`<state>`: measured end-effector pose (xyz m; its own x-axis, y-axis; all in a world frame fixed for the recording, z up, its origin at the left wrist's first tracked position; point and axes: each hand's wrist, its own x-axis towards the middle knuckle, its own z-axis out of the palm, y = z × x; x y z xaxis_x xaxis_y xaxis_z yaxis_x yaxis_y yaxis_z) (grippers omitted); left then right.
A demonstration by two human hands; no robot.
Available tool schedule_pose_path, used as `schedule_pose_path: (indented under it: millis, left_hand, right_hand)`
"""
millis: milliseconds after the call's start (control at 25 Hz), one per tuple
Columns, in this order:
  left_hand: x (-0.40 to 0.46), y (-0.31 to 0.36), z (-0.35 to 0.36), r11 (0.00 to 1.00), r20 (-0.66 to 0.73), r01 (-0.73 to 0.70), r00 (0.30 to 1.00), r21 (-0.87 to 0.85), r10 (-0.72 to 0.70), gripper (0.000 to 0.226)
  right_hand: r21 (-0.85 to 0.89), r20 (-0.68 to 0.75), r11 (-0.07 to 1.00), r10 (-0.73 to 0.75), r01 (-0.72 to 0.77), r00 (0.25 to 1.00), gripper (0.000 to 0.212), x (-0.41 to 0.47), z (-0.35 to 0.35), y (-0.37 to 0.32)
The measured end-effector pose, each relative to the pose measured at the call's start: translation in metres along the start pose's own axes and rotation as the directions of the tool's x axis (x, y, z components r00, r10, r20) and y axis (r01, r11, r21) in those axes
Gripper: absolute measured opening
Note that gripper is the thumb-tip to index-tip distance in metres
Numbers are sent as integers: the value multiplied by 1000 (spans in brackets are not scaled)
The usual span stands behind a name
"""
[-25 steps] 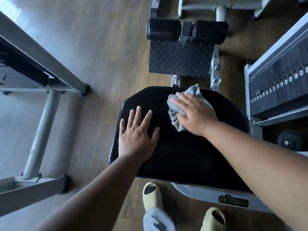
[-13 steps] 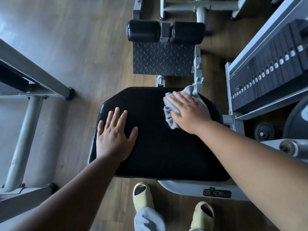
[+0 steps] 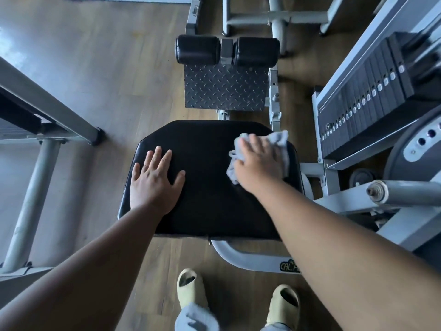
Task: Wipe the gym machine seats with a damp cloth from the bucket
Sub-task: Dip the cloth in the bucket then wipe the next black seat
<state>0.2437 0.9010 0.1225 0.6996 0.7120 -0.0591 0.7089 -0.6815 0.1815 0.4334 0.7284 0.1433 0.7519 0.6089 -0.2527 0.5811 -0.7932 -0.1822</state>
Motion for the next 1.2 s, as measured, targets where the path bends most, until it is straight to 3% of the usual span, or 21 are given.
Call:
schedule_pose_path:
  millis: [120,240,360,440,480,560,640,760,800,920,1000,1080,1120,1200]
  left_hand:
    - [1,-3,2,1000,5,7,1000,-15,-7,73]
    - [4,-4,2,1000,24,-12,1000,-16,12,73]
    - [2,-4,1,999,45,-30,999,-24,31,74]
    - [4,-3,0,998,69,-31,997,-45,34,74]
    - [4,-3,-2,998,95,-27,995,-54,32,74]
    - [5,-4,-7,997,142,-14,990,-77,25,72]
    - [10,-9,-14,981,162,2,986,-194,30,68]
    - [12,-25,-25,876,140,53,990,-479,16,60]
    - [10,-33,-29,874,114,44,993,-484,13,57]
    - [-14,-65,-35,966,67,-6,997,-259,25,54]
    - [-36,-85,-35,971,83,43,996,-237,-24,52]
    - [-55,-90,-40,948,15,5,1000,-317,0,49]
    - [-59,-87,-43,932,-51,-58,998,-357,43,48]
    - [-59,-74,-50,900,-145,-191,979,-391,145,46]
  right_hand:
    - [23,89,969,-246,245,965,62,-24,15,-47]
    - [0,24,956,-292,292,956,63,-70,20,-4]
    - [-30,-43,999,22,-23,999,63,-90,13,40]
    - [61,-82,977,209,-205,974,60,-79,16,5]
    - [84,-79,979,195,-188,978,59,-78,18,-27]
    - [78,-46,995,-52,56,998,63,-92,31,-73]
    - [51,40,966,-255,253,966,64,-117,35,-68]
    - [-12,27,967,-252,253,967,66,-139,34,-30]
    - [-24,31,975,-222,223,975,67,-140,35,-27]
    - [-14,69,987,-160,162,985,71,-130,36,-58]
    - [6,91,983,-181,181,979,74,-119,39,-93]
    - [170,138,961,-244,219,960,77,-106,38,-127]
    - [332,162,917,-284,219,945,77,-100,36,-140]
    - [711,148,696,-291,103,945,73,-90,24,-145]
